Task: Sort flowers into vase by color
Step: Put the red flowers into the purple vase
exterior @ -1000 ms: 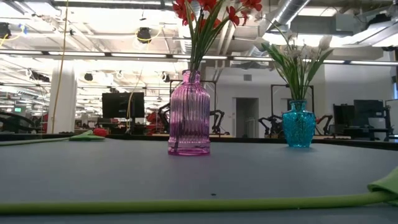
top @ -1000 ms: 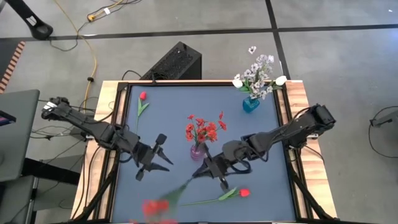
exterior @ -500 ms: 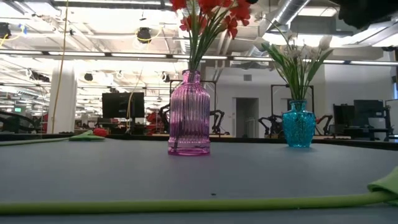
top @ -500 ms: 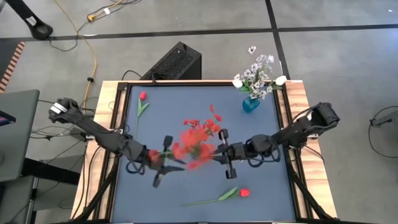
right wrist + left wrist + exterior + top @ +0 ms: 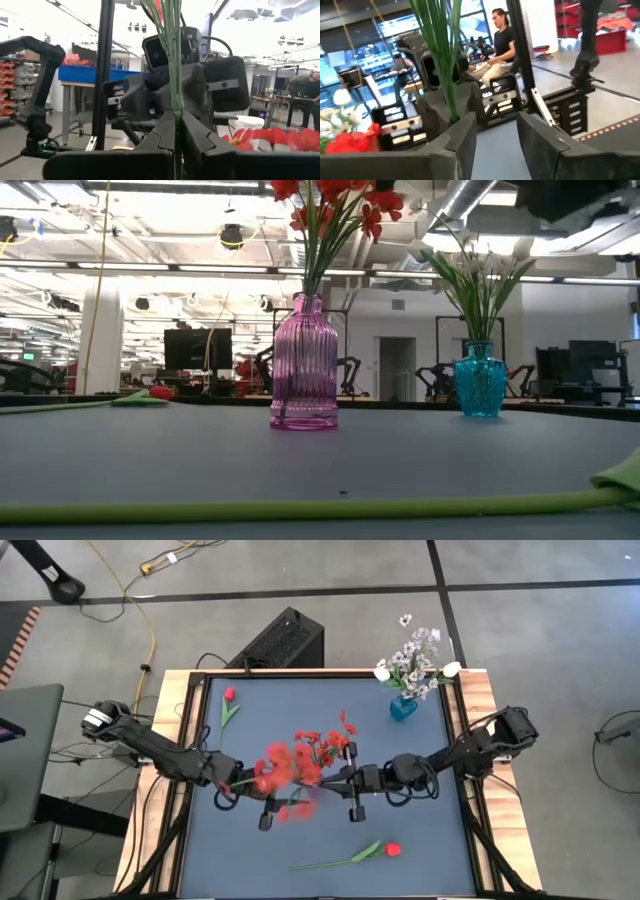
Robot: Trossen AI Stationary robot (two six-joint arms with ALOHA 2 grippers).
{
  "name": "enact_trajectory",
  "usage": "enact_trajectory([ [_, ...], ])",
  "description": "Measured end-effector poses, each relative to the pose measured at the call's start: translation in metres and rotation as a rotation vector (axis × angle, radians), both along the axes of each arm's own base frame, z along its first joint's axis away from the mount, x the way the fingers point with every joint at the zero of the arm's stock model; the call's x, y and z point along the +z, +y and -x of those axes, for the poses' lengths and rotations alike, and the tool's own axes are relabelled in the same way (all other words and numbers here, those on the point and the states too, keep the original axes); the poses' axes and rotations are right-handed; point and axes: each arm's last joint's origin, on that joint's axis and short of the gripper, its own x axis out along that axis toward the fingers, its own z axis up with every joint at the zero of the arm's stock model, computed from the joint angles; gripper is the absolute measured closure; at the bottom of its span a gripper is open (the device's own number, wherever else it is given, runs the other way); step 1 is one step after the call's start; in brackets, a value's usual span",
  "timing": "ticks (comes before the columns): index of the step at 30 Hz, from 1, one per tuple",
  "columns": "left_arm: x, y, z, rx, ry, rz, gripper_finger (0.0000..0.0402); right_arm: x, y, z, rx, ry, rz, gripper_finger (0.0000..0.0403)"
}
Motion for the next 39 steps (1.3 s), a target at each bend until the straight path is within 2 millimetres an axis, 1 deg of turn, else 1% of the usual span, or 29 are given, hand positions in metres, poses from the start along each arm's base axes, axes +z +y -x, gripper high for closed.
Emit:
enact_trajectory([
  [6,0.001,0.003,0.0,0.093,-0.007,0.009,0.0226,0.001,-0.002,-0.006,-0.009,0.041,0.014,0.0367],
  [10,0.004,0.008,-0.001,0.12,-0.037,0.039,0.0211,0.003,-0.002,-0.006,-0.009,0.035,0.012,0.0367],
  [15,0.009,0.009,-0.002,0.034,-0.087,0.032,0.021,0.003,-0.006,-0.007,-0.019,0.036,0.004,0.0367],
  [21,0.014,0.013,-0.002,0.055,-0.13,0.049,0.0211,0.003,-0.01,-0.009,-0.031,0.04,0.005,0.0366],
  [27,0.014,0.016,-0.003,0.064,-0.132,0.05,0.0213,0.002,-0.01,-0.009,-0.033,0.051,0.008,0.0365],
  [29,0.014,0.016,-0.003,0.066,-0.132,0.05,0.0223,0.002,-0.01,-0.009,-0.033,0.052,0.008,0.0363],
  [31,0.014,0.016,-0.003,0.068,-0.132,0.051,0.0244,0.002,-0.01,-0.009,-0.033,0.052,0.008,0.0359],
  [34,0.014,0.016,-0.003,0.075,-0.131,0.052,0.0296,0.002,-0.01,-0.009,-0.033,0.053,0.009,0.0349],
  [37,0.014,0.016,-0.003,0.066,-0.131,0.051,0.0366,0.001,-0.01,-0.009,-0.031,0.055,0.01,0.0342],
  [38,0.014,0.016,-0.003,0.064,-0.131,0.049,0.0382,0.002,-0.01,-0.009,-0.03,0.055,0.01,0.034],
  [39,0.014,0.016,-0.003,0.06,-0.131,0.048,0.0389,0.001,-0.01,-0.009,-0.029,0.055,0.01,0.0339],
])
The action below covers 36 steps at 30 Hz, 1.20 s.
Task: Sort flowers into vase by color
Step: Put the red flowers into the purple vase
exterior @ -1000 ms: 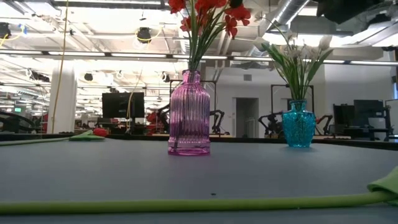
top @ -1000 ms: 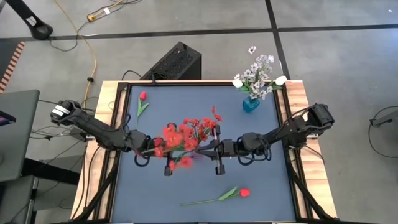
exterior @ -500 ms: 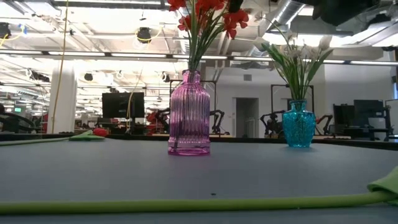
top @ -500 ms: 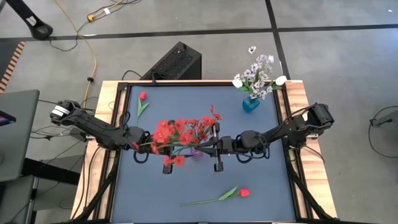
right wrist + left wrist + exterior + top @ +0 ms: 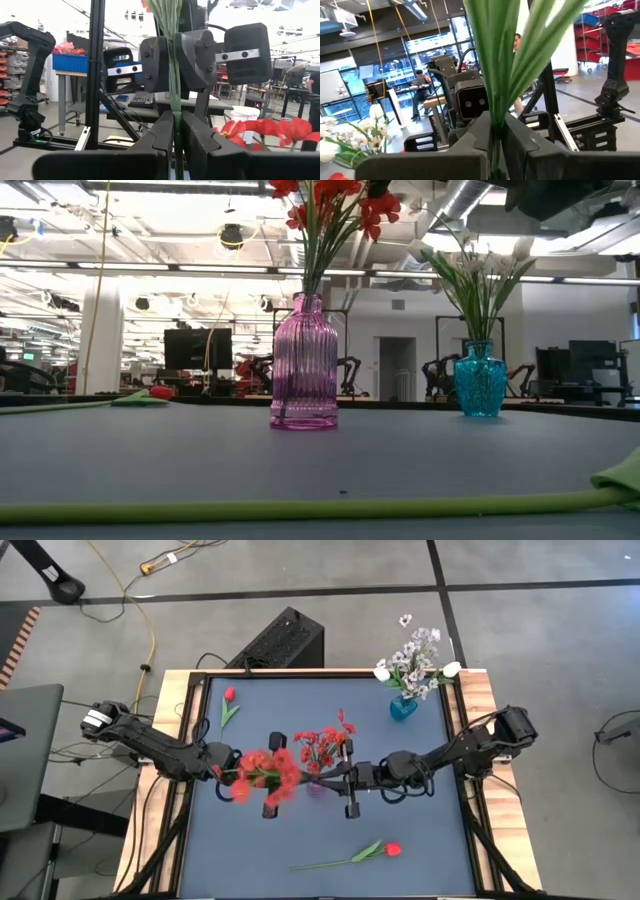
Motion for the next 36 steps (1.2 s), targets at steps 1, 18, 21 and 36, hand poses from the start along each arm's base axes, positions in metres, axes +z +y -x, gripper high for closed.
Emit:
enact_trajectory([
  [1,0.0,0.0,0.0,-0.001,0.0,0.0,0.039,0.0,0.0,0.0,0.0,0.0,0.001,0.0339],
  [18,0.007,0.001,0.008,-0.037,-0.004,0.023,0.0399,0.007,0.003,-0.005,0.039,0.008,0.051,0.0298],
  [21,0.01,0.001,0.012,-0.042,0.003,0.023,0.0399,0.009,0.004,-0.007,0.039,0.023,0.055,0.0249],
  [36,0.014,0.007,0.069,-0.056,0.225,0.094,0.04,0.038,0.025,0.026,0.143,0.154,0.034,0.012],
])
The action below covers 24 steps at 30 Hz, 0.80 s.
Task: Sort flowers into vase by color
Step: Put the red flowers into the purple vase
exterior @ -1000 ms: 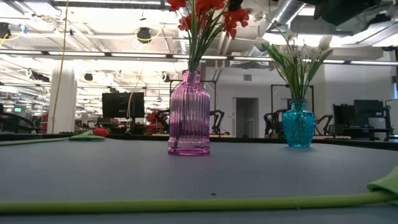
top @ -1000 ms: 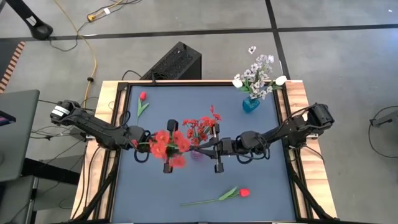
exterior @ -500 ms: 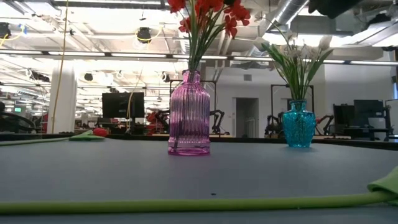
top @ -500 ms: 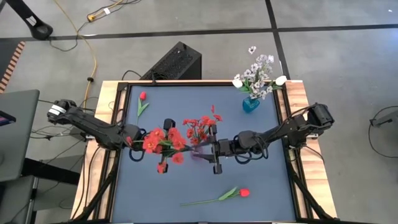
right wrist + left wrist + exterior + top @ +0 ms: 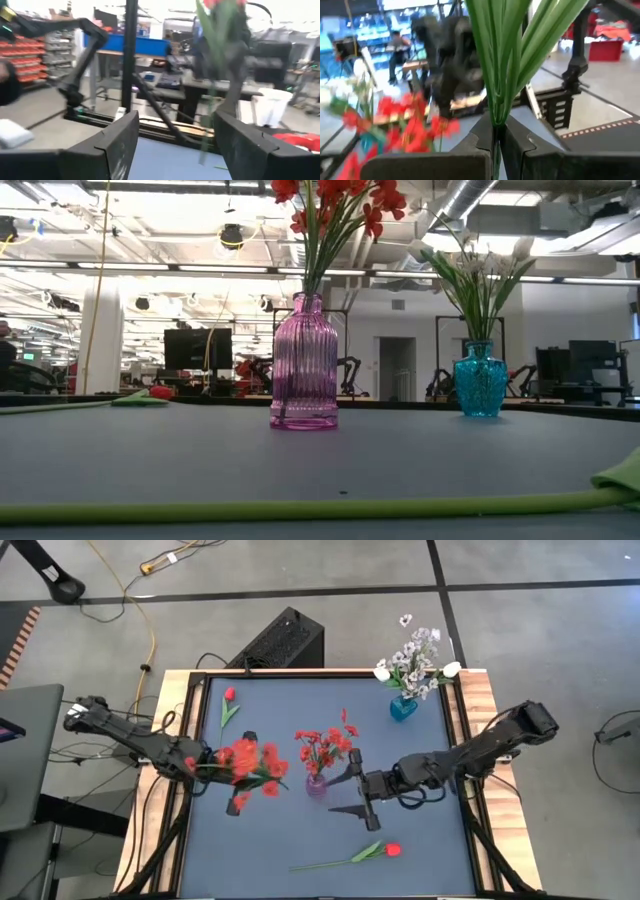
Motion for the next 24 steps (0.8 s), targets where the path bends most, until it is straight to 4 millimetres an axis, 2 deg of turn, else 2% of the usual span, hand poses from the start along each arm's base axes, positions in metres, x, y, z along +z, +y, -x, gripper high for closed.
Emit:
enact_trajectory([
  [3,-0.019,0.002,0.0,0.036,0.029,0.012,0.04,0.008,0.006,0.013,0.034,0.04,0.005,0.012],
  [9,-0.052,0.005,-0.005,0.071,-0.062,0.029,0.04,0.017,0.013,0.033,0.008,0.104,-0.021,0.0121],
  [14,-0.062,0.012,-0.007,0.1,-0.156,0.071,0.04,0.021,0.018,0.04,-0.005,0.1,-0.025,0.0121],
  [18,-0.077,0.014,-0.01,0.121,-0.18,0.09,0.04,0.023,0.019,0.042,0.0,0.091,-0.021,0.0121],
  [24,-0.086,0.017,-0.02,0.14,-0.198,0.111,0.04,0.02,0.019,0.039,-0.013,0.101,-0.015,0.0121],
])
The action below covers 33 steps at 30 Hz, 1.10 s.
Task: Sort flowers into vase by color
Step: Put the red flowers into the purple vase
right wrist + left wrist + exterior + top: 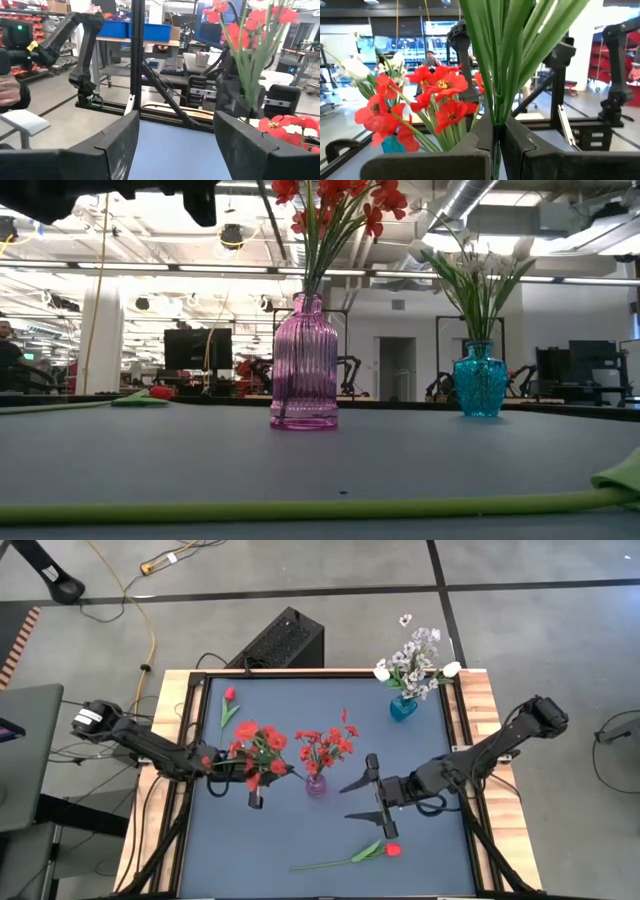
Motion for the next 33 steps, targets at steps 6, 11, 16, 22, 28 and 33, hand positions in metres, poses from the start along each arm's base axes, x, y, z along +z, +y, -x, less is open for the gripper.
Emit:
enact_trajectory([
  [6,-0.007,0.004,-0.008,0.023,0.003,0.002,0.04,-0.001,-0.001,-0.001,-0.005,0.011,0.007,0.0121],
  [11,-0.007,0.008,-0.009,0.04,-0.001,0.008,0.04,-0.003,-0.001,-0.001,-0.004,0.028,0.016,0.0121],
  [16,-0.007,0.01,-0.01,0.047,-0.001,0.011,0.04,-0.004,-0.001,-0.001,-0.003,0.032,0.018,0.0121],
  [22,-0.008,0.011,-0.01,0.045,0.011,0.029,0.04,-0.004,-0.001,-0.001,-0.003,0.032,0.018,0.0121],
  [28,-0.009,0.01,-0.011,0.046,0.013,0.026,0.04,-0.004,-0.002,-0.001,-0.003,0.032,0.019,0.0121],
  [33,-0.02,0.009,-0.019,0.054,0.03,0.012,0.04,-0.003,-0.002,-0.001,-0.003,0.03,0.018,0.0121],
])
